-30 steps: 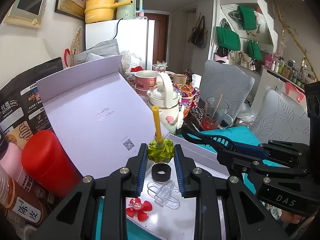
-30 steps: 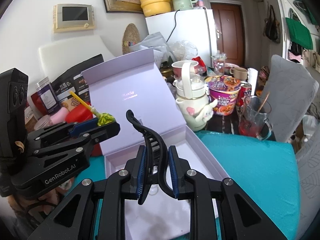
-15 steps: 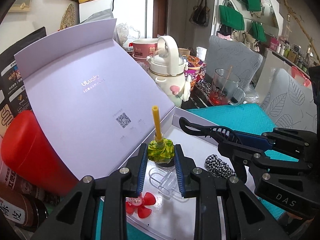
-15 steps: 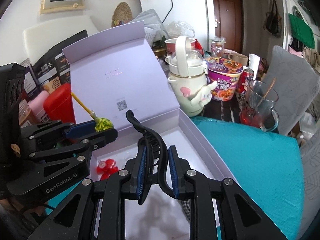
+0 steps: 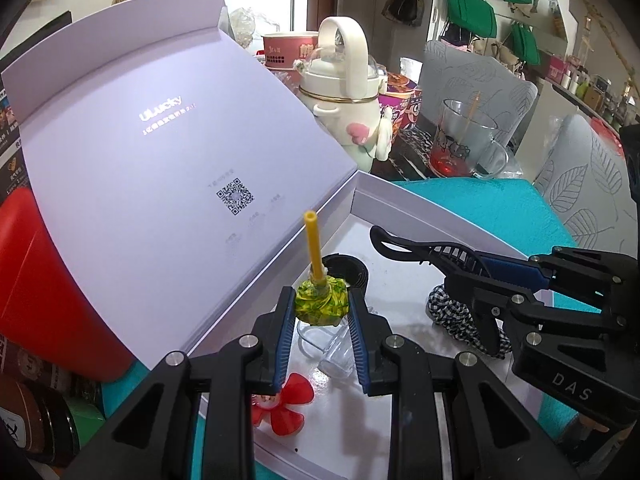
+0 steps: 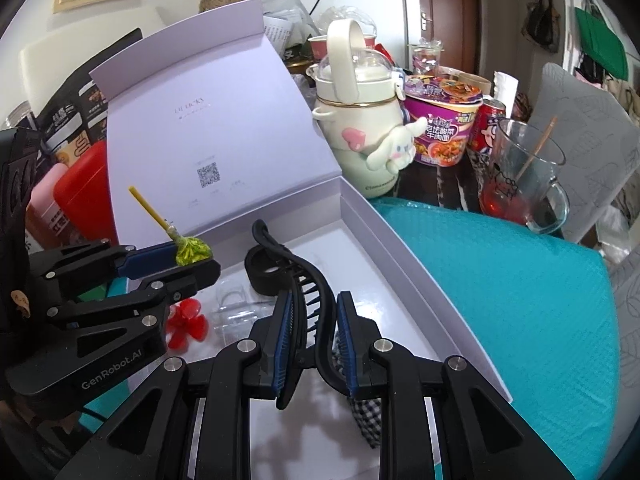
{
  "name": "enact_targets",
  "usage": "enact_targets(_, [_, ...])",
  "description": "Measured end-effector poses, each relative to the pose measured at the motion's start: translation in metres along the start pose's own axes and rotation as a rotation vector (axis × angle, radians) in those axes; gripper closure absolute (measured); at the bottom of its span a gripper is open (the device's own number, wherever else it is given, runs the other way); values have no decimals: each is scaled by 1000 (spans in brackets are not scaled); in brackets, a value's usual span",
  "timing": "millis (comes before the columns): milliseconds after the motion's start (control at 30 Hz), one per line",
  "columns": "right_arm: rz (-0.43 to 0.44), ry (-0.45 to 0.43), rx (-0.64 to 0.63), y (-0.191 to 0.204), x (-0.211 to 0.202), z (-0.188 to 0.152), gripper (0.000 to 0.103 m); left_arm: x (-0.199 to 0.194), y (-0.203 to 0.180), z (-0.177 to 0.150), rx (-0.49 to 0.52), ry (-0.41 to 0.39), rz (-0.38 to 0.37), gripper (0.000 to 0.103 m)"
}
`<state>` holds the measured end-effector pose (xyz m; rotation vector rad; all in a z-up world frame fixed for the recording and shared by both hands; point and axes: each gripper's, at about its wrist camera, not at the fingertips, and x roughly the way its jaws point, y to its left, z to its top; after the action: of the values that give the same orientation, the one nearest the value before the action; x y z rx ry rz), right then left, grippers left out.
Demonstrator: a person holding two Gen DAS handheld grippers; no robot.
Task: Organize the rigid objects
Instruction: 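Open both tools to release the toy and claw clip in the box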
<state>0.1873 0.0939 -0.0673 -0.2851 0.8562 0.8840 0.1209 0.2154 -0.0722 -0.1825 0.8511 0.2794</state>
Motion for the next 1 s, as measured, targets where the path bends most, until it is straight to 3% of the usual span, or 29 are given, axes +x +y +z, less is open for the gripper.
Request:
enact_targets(433, [-14,49,28,-10,14,-4,81,33,15,-11,-60,132,-6,77])
enact_targets(567, [-26,53,35,-12,15,-4,80,29,14,-11,-50,127,55,77])
enact_targets(1000, [-67,-4,13,-10,-5,1,74,16,1,1,-39,117,42,76])
